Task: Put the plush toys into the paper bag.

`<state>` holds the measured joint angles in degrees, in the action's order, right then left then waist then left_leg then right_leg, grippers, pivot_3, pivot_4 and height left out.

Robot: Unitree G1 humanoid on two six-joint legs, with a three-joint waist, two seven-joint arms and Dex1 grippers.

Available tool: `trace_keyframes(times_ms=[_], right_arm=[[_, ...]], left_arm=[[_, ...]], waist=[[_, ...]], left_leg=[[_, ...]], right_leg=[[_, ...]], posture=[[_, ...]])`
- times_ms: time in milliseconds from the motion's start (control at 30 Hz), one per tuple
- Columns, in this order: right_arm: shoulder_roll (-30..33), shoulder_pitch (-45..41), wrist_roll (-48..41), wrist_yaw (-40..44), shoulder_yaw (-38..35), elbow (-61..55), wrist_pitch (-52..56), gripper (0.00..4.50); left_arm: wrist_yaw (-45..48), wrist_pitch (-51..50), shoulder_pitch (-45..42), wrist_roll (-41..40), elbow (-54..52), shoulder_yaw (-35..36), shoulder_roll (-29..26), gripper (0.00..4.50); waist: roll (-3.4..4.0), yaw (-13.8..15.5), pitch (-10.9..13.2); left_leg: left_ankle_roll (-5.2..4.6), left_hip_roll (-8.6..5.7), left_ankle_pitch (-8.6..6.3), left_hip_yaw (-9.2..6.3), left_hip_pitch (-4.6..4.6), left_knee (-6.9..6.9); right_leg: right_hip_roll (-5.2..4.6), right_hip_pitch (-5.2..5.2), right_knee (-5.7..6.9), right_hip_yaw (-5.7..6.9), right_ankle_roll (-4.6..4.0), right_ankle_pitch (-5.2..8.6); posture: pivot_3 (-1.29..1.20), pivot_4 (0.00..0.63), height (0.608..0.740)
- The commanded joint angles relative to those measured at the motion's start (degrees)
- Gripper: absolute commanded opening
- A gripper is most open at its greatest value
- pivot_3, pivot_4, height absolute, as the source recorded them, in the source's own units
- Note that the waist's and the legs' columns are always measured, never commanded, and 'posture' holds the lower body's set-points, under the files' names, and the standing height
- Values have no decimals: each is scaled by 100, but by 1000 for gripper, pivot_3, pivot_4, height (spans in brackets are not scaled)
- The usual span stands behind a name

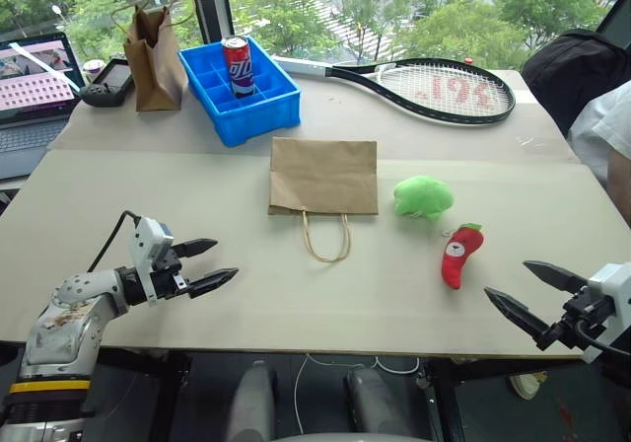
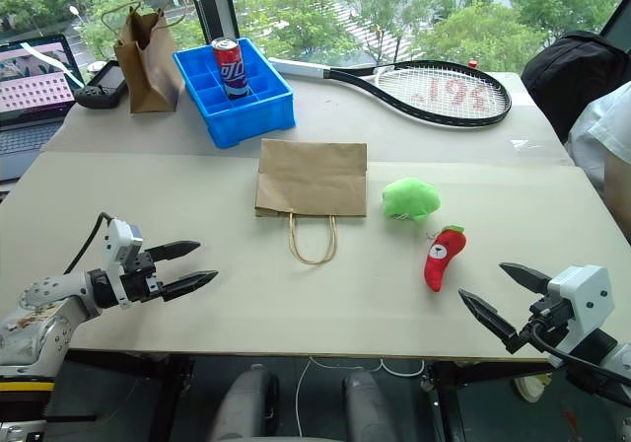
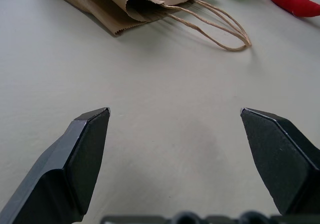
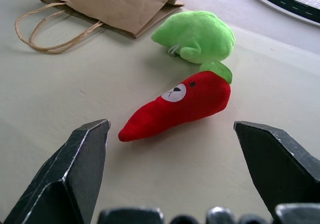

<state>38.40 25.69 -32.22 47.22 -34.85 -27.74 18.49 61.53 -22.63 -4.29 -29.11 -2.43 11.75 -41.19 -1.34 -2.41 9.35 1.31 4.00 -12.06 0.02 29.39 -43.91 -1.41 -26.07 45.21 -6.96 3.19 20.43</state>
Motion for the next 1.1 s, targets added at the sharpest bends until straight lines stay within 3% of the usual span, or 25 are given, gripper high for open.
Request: trace_keyframes(times_ms=[33, 233, 400, 633, 733, 1100], right_arm=[[156, -37, -194, 23, -160, -287, 126, 4427], [1591, -392, -1628, 323, -669, -1053, 1703, 4427], [2249, -1067, -2653, -69, -523, -1514, 2476, 4427], [2343, -1950, -3348, -1159, 458, -1996, 2885, 4427], [2338, -2151, -3188, -1488, 824, -2044, 2972, 4427], [2128, -2127, -3583, -2277, 1019, -2242, 3099, 4427]], left_arm=[[181, 74, -233, -22, 74, 28, -153, 4500], [1400, -494, -1883, -328, 523, -390, -844, 4500], [2194, -12, -3127, 190, 1115, -1195, -790, 4500], [2494, 1775, -3926, 1297, 2174, -2114, -22, 4500], [2649, 2163, -4124, 1492, 2425, -2361, 323, 4500], [2427, 4776, -5316, 2819, 5157, -3034, 1489, 4500]], waist=[[0, -1, 0], [-3, 16, 3], [-1, 20, 1], [-3, 23, 3], [-3, 22, 3], [-7, 15, 5]], left_leg=[[0, 0, 0, 0, 0, 0], [0, 0, 1, -1, 6, -16], [-1, -3, 1, -1, 6, -6], [-3, -8, 2, -9, 26, -3], [-4, -7, 2, -11, 30, -8], [-8, -13, 5, -16, 36, -9]], right_leg=[[0, 0, 0, 0, 0, 0], [2, -8, 19, 1, -3, 1], [2, 6, -4, 1, 1, 0], [1, -2, -10, 5, -20, -16], [1, -3, -10, 5, -20, -19], [1, -1, -13, 5, -14, -22]], posture=[[0, 150, 663], [0, 150, 663], [0, 150, 663], [0, 150, 663], [0, 150, 663], [0, 150, 663]])
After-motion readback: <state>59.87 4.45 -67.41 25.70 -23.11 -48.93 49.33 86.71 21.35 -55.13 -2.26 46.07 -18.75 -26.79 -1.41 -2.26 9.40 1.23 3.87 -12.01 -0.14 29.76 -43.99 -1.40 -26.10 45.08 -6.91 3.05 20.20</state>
